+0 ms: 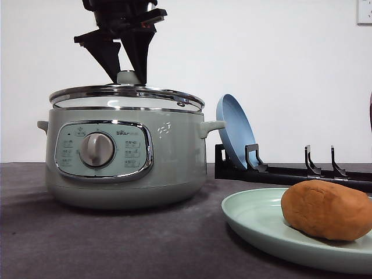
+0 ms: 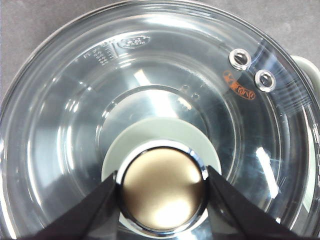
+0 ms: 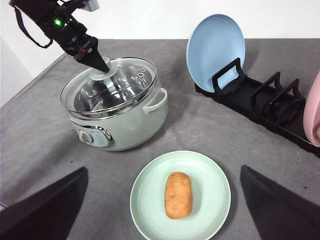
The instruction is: Transfer potato from steamer to green plate
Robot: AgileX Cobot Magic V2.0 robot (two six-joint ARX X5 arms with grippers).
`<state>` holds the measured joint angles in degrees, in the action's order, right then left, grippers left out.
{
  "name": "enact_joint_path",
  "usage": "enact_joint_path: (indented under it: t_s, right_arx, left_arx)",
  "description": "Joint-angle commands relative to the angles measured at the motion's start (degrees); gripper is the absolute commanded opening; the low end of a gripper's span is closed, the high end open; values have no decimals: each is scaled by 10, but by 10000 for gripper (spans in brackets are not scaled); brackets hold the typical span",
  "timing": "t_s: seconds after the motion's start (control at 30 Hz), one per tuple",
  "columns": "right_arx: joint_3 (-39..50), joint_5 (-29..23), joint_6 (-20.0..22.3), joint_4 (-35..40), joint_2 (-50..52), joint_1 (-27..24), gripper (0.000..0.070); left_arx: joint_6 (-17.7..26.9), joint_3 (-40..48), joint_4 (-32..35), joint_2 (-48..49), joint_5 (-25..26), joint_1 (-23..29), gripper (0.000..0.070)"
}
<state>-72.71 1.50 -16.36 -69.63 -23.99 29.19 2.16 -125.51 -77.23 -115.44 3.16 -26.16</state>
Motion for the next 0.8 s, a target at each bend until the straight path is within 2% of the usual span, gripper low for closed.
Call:
enact_joint_path:
  t_s: [0.0, 0.17, 0.77]
  right_arx:
    - [-8, -1, 2, 6, -2, 3, 613]
    - [-8, 0, -2, 6, -2, 3, 613]
    - [-8, 0, -13, 5, -2, 3, 613]
  left_arx:
    - [10, -19, 14, -12, -6, -5, 0]
    - [18, -19, 16, -12, -32, -11, 0]
    - [21, -1, 29, -12, -32, -12, 0]
